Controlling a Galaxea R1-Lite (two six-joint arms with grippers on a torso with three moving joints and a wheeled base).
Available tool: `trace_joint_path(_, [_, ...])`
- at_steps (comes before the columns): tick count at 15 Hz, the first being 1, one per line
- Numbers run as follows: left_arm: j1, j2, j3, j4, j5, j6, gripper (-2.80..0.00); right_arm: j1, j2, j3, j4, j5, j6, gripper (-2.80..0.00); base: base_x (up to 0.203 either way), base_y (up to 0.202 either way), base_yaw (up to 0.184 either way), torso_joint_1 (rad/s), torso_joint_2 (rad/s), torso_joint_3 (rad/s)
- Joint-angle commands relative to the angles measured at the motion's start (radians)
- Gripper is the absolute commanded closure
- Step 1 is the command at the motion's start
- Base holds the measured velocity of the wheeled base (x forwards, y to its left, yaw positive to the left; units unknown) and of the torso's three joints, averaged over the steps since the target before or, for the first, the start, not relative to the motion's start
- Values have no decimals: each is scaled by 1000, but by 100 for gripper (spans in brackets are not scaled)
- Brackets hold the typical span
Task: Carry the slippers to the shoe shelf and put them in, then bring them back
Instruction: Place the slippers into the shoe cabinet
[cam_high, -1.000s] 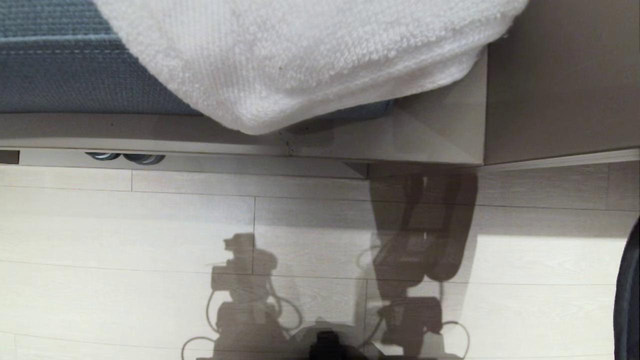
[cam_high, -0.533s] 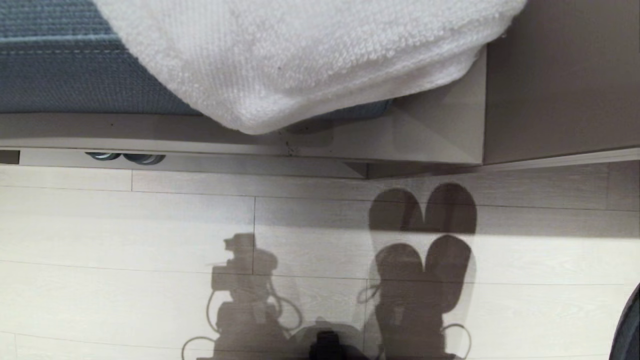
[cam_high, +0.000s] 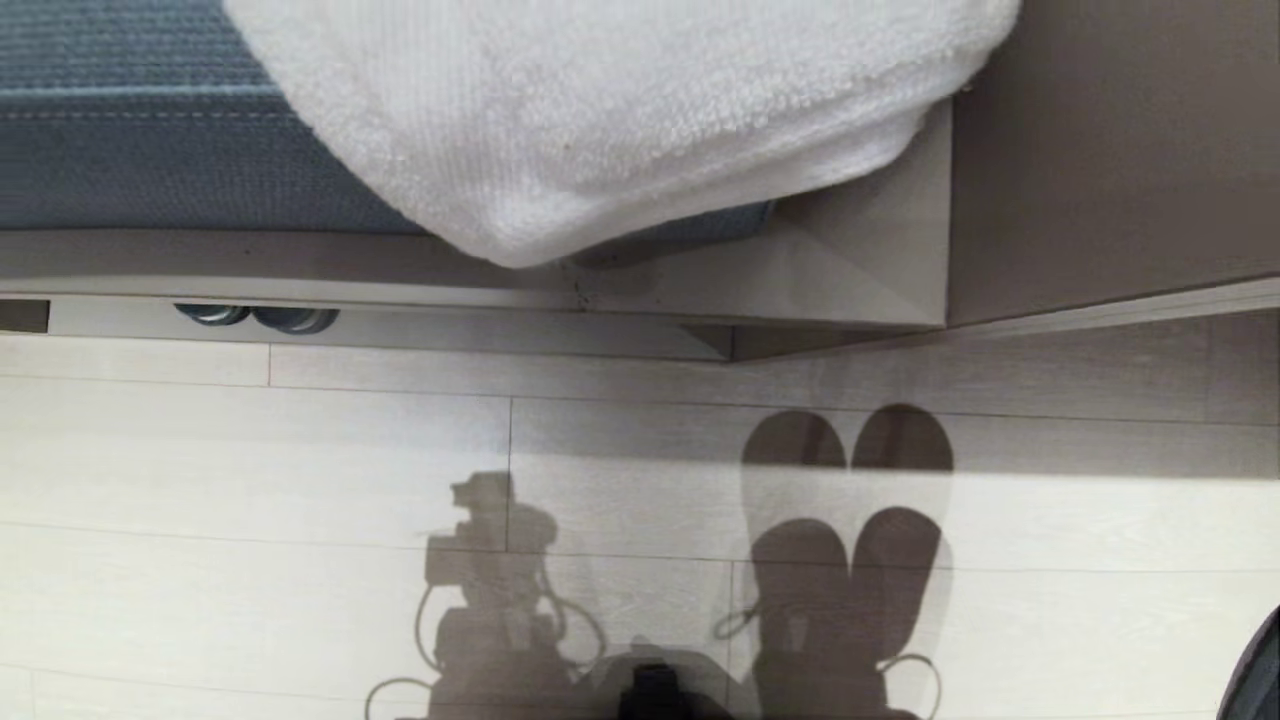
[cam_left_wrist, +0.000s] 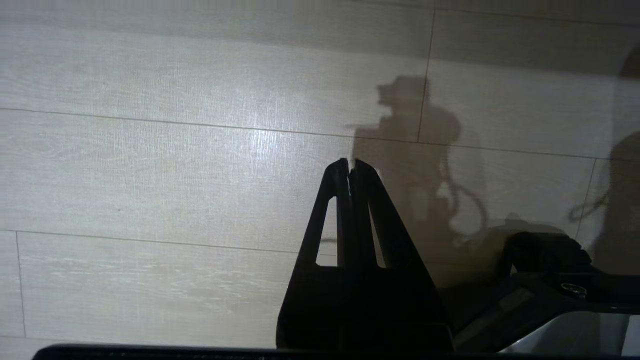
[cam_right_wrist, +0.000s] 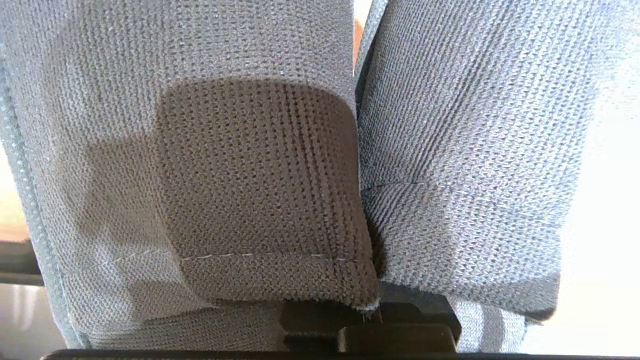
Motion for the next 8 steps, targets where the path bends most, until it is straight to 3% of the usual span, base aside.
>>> trace_joint_path(1, [0, 1, 0, 0, 0, -2, 0, 0, -3, 0, -1, 0, 3, 0, 0, 0, 0, -1, 6, 183])
trace_joint_path(8, [0, 1, 0, -2, 0, -2, 0, 0, -3, 0, -2, -17, 48, 0, 0, 0, 0, 0, 6, 200])
